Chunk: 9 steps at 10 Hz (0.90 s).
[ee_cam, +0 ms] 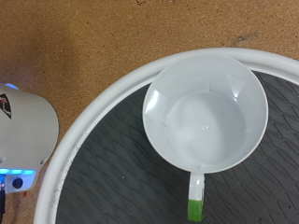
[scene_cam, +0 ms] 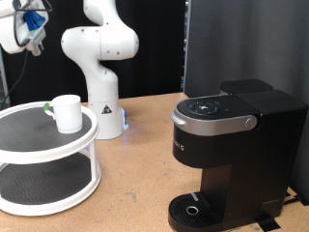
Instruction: Make a cup of coffee with the keurig machine
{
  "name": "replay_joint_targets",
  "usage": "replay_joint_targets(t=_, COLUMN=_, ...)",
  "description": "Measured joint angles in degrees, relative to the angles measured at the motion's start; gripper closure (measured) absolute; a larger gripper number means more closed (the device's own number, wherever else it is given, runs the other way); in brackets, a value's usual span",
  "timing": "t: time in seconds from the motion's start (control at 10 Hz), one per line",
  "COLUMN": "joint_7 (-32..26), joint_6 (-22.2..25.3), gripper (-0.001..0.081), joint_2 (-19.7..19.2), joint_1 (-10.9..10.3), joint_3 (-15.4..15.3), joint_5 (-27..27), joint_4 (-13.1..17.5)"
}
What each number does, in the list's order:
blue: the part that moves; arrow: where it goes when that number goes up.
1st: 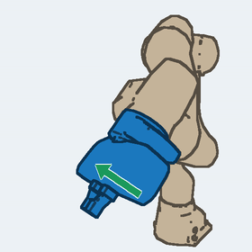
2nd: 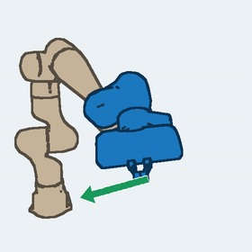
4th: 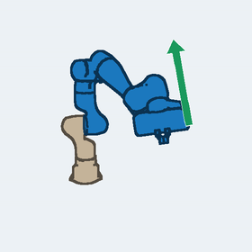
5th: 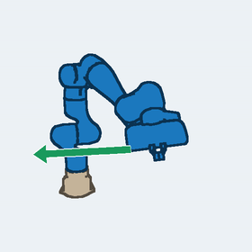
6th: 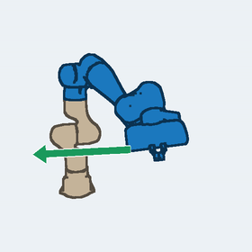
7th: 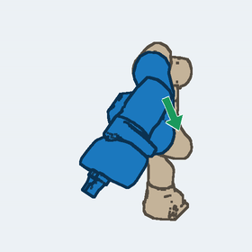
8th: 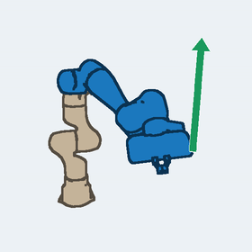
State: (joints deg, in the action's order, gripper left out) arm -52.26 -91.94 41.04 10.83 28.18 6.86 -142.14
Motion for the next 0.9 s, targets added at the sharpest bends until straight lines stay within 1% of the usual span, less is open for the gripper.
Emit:
replay_joint_targets(t=0.4, joint_7=0.32, joint_6=-5.26, gripper=0.0800, joint_2=-0.18, joint_1=0.04, joint_3=0.01, joint_5=0.38, joint_4=-3.42)
replay_joint_targets(t=0.9, joint_7=0.38, joint_6=-9.37, gripper=0.0800, joint_2=-0.72, joint_1=0.55, joint_3=0.35, joint_5=1.82, joint_4=-6.67)
